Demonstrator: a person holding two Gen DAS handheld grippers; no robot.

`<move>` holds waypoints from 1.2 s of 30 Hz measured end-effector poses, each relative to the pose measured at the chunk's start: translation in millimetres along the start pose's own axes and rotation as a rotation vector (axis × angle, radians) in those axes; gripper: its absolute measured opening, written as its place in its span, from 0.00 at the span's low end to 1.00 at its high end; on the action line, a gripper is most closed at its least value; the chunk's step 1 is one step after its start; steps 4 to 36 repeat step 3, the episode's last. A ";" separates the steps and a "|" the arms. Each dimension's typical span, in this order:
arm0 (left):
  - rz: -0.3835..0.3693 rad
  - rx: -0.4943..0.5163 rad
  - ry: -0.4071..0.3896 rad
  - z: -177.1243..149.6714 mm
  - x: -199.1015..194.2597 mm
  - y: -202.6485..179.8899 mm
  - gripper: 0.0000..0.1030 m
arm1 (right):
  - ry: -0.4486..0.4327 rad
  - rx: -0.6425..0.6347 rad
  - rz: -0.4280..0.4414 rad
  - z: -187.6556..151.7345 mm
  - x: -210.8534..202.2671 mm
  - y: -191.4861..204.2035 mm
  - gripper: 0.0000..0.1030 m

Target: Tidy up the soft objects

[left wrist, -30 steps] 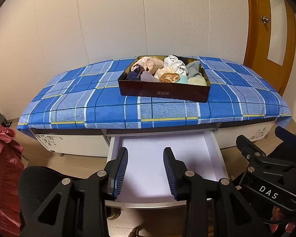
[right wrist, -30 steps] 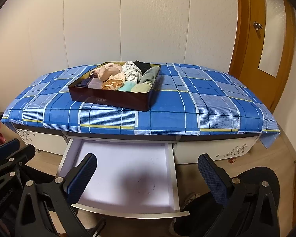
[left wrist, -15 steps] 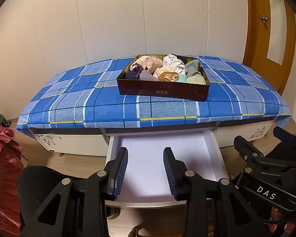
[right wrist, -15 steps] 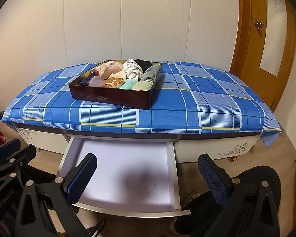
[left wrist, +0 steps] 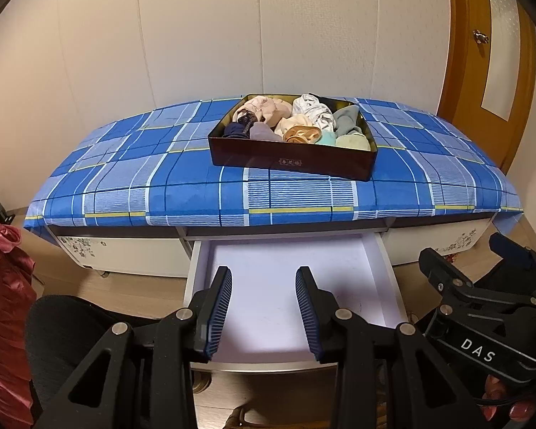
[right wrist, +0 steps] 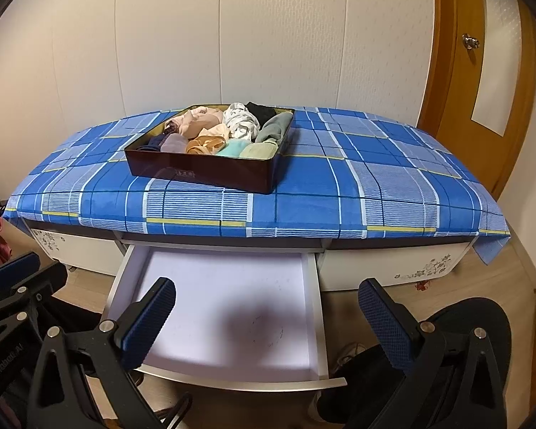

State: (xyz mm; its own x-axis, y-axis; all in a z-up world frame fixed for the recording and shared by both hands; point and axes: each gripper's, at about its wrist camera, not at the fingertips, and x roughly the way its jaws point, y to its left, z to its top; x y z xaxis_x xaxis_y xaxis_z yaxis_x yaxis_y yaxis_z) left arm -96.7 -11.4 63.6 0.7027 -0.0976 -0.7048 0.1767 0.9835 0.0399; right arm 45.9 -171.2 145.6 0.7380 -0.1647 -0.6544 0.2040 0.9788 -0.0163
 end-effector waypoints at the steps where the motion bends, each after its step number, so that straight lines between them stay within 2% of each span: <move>1: -0.002 -0.001 0.003 -0.2 0.6 0.2 0.36 | 0.001 0.001 0.002 -0.2 0.4 0.0 1.00; 36: -0.002 -0.001 0.011 -0.7 2.4 0.3 0.36 | 0.004 -0.001 0.002 -0.3 1.1 0.5 1.00</move>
